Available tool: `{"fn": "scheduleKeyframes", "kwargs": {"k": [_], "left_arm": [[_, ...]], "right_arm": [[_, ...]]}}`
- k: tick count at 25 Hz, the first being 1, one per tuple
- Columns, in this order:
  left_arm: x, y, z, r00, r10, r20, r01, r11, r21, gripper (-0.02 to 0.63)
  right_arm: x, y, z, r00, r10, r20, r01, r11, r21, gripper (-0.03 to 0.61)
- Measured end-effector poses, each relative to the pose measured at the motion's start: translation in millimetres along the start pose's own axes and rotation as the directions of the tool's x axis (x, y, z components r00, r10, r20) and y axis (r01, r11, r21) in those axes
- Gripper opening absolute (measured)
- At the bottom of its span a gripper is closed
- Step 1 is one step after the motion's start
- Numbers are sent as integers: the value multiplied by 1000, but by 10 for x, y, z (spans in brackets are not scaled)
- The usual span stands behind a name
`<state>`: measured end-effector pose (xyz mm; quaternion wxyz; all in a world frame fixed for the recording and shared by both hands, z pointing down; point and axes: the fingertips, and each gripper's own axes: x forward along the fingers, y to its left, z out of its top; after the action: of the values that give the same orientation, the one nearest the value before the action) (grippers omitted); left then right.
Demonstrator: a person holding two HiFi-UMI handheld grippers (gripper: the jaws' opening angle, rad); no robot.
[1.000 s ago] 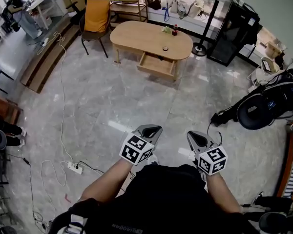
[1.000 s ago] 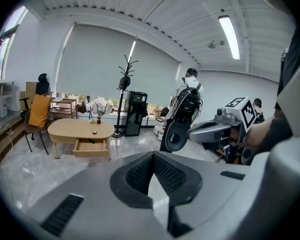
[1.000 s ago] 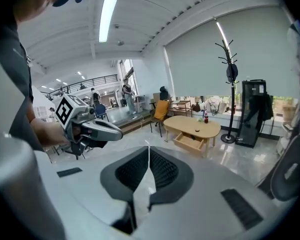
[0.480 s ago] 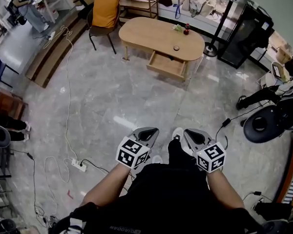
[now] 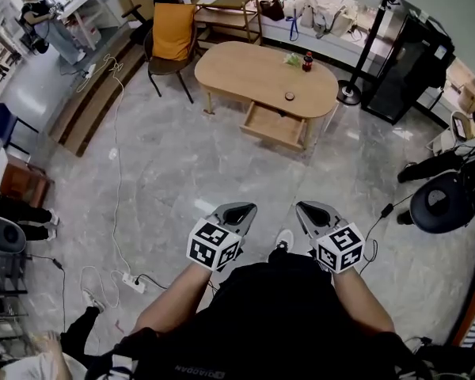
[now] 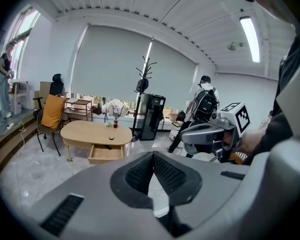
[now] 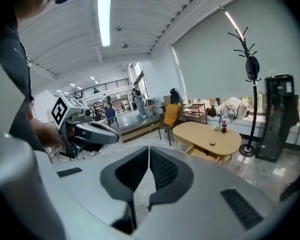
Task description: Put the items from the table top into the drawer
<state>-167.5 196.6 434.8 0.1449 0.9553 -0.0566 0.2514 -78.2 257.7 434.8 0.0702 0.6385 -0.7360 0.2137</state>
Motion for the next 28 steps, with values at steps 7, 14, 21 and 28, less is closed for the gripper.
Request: {"fn": "scheduleKeyframes", "kwargs": {"k": [7,14,21,28], "left_arm": [[740,241,527,1000,21,-23,-20,999,28,5],[1238,422,814,999,15,-45,-14,999,34,5],[1547,973,1027,996,9,-93,-8,1000,9,5],[2037,1789,1379,991,-74,-109,78,996,37,5]], "right_arm": [[223,-846,306,1000,11,10,-10,1000,-7,5],[533,-1377,303,999,30,-24,-30,999,27,5],[964,-1728,505,999,24,-48,-22,999,43,5],[1692,-2082,762,996,-47,-82,50,998,33,5]]}}
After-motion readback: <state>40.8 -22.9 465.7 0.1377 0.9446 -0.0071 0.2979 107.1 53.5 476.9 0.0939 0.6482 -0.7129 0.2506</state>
